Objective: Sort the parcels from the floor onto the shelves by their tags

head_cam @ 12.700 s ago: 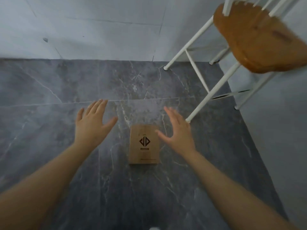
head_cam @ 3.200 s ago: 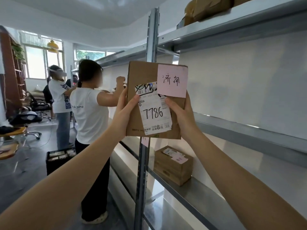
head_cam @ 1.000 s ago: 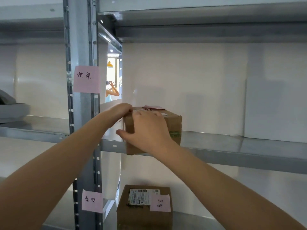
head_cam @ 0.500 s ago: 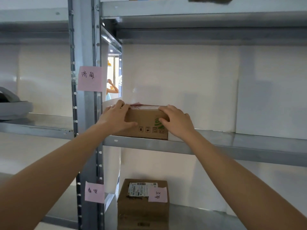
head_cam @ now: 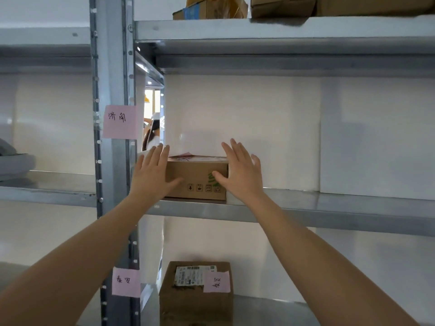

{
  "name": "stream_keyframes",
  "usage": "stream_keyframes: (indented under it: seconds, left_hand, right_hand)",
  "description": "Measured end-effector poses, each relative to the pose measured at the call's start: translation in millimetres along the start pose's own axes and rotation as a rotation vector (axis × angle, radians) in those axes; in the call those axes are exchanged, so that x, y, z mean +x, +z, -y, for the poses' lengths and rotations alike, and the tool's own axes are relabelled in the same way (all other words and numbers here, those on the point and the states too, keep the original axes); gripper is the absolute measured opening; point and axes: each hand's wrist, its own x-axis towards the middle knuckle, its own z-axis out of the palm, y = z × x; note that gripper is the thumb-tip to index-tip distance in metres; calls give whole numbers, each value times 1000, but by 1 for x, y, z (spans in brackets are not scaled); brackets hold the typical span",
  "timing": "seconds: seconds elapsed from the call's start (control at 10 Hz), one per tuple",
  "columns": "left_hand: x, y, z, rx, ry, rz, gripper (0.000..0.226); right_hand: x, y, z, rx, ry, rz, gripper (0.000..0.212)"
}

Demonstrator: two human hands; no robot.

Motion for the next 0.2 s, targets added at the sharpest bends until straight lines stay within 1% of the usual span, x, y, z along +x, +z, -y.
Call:
stream_keyframes:
  seconds: [0.1,0.2]
  left_hand:
    - [0,-11,3,-12,11,-94,90]
    - [-2,-21,4,-31,12,-119,92]
  right_hand:
    - [0,-10,-2,37,-38,-90,77]
    - [-2,-19,-3,35,-39,-97,77]
